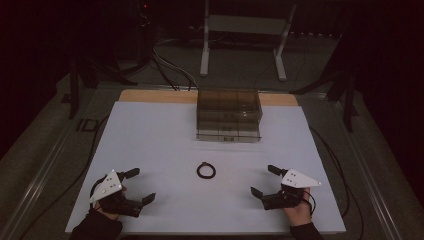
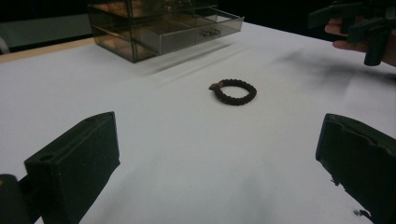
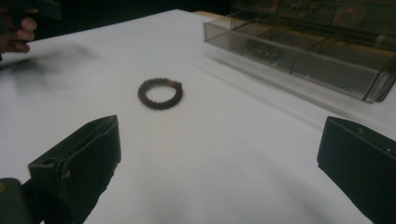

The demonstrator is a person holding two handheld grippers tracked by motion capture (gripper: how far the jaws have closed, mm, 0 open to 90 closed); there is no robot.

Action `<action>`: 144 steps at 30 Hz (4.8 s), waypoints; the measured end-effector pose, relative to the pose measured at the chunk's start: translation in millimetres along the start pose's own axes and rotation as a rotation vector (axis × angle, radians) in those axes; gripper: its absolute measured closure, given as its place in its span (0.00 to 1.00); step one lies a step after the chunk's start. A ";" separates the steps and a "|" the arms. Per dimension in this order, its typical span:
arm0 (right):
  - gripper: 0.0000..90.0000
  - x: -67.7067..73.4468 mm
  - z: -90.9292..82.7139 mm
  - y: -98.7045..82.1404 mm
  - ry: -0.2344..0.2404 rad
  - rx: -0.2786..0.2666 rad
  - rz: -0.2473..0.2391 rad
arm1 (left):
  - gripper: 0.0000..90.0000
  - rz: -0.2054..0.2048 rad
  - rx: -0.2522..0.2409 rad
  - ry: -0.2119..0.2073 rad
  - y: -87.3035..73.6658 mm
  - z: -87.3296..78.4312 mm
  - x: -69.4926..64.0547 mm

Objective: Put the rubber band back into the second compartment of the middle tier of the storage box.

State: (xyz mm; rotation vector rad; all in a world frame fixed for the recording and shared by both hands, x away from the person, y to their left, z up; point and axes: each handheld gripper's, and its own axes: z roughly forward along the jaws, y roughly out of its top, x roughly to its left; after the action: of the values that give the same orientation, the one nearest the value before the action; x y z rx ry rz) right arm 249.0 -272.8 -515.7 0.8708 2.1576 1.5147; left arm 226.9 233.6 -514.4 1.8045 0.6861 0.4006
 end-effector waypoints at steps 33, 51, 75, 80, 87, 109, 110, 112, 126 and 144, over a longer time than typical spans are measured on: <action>0.00 6.1 -0.2 0.0 -0.017 0.012 -0.008 | 0.00 -0.032 0.016 -0.060 32.3 8.4 4.3; 0.00 5.8 0.4 -0.2 0.000 0.016 -0.012 | 0.00 0.000 0.027 -0.078 67.1 36.7 6.3; 0.00 5.0 -0.7 -0.3 0.002 0.007 -0.005 | 0.00 0.016 0.074 -0.108 81.5 76.7 5.5; 0.00 5.0 -1.1 -0.3 0.002 0.007 -0.004 | 0.00 0.021 0.074 -0.118 86.0 87.5 4.0; 0.00 4.5 -0.9 -0.5 0.003 0.006 -0.003 | 0.00 0.028 0.075 -0.132 91.6 103.2 0.6; 0.00 4.8 0.2 -0.7 0.016 0.015 -0.007 | 0.01 0.000 0.220 -0.102 62.0 153.2 -8.2; 0.00 4.8 0.3 -0.9 0.017 0.016 -0.005 | 0.01 -0.009 0.227 -0.103 60.9 155.6 -8.8; 0.00 5.1 0.3 -0.6 0.016 0.016 -0.009 | 0.01 -0.028 0.246 -0.106 59.4 160.1 -9.6; 0.00 4.9 0.2 -0.9 0.021 0.020 -0.008 | 0.16 -0.024 0.388 -0.070 51.6 180.0 -17.1; 0.00 5.0 0.4 -1.3 0.025 0.027 -0.007 | 0.69 0.024 0.454 -0.004 48.7 190.7 -18.2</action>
State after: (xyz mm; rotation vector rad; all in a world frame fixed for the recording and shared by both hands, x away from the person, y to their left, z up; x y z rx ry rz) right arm 245.1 -269.5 -516.8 0.8570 2.2012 1.5043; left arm 335.6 69.3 -530.9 2.2417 0.7994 0.2693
